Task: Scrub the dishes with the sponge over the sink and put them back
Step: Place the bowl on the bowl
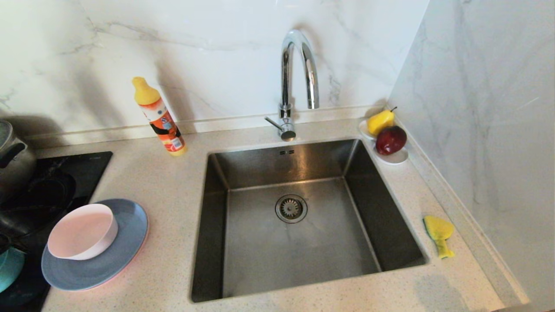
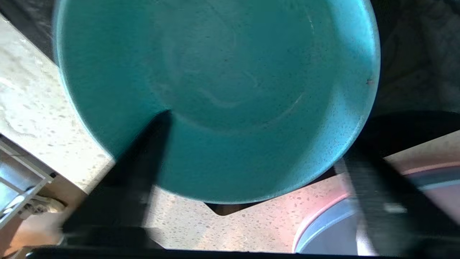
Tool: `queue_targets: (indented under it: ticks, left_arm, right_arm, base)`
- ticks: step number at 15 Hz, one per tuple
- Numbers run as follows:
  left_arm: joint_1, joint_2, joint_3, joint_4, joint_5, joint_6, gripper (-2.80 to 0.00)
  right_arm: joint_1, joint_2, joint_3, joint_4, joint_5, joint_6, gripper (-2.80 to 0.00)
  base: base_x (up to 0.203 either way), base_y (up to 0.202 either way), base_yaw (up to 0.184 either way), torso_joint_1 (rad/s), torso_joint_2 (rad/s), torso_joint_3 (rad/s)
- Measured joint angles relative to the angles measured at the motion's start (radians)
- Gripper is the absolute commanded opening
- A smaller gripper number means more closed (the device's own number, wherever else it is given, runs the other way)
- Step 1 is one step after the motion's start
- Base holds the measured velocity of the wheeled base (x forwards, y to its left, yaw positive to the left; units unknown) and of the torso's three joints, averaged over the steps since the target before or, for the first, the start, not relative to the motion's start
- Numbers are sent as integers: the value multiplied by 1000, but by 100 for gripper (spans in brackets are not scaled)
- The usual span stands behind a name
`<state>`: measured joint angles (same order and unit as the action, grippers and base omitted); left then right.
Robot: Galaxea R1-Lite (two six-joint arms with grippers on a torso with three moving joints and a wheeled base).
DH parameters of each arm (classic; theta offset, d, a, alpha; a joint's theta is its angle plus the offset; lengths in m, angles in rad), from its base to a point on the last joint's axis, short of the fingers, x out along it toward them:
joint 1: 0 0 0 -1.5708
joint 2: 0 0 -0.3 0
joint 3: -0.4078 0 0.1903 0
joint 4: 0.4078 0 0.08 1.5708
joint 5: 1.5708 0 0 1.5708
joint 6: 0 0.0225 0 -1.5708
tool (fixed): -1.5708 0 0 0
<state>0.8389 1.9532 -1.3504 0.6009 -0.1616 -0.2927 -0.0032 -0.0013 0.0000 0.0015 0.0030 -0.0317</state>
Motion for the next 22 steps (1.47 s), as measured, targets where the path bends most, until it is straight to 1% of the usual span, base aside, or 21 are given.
queue_targets:
  ticks: [2, 11, 17, 18, 20, 22]
  left_arm:
    - [0, 5, -1, 0, -10, 2, -280]
    - [0, 1, -13, 2, -11, -2, -280]
    - [-8, -58, -27, 21, -17, -4, -280]
    - [-18, -80, -43, 51, -28, -5, -280]
    - [-61, -127, -91, 141, -40, -7, -280]
    - [-132, -174, -126, 198, -41, -25, -280]
  right_arm:
    - [0, 0, 0, 0, 0, 0, -280]
    - [0, 0, 0, 0, 0, 0, -280]
    - [0, 0, 0, 0, 0, 0, -280]
    - [0, 0, 0, 0, 0, 0, -280]
    - [0, 0, 0, 0, 0, 0, -280]
    - [0, 0, 0, 0, 0, 0, -280]
  base:
    - [0, 0, 0, 0, 0, 0]
    - [0, 0, 0, 0, 0, 0]
    - [0, 0, 0, 0, 0, 0]
    - [0, 0, 0, 0, 0, 0]
    - [0, 0, 0, 0, 0, 0]
    - [0, 0, 0, 0, 0, 0]
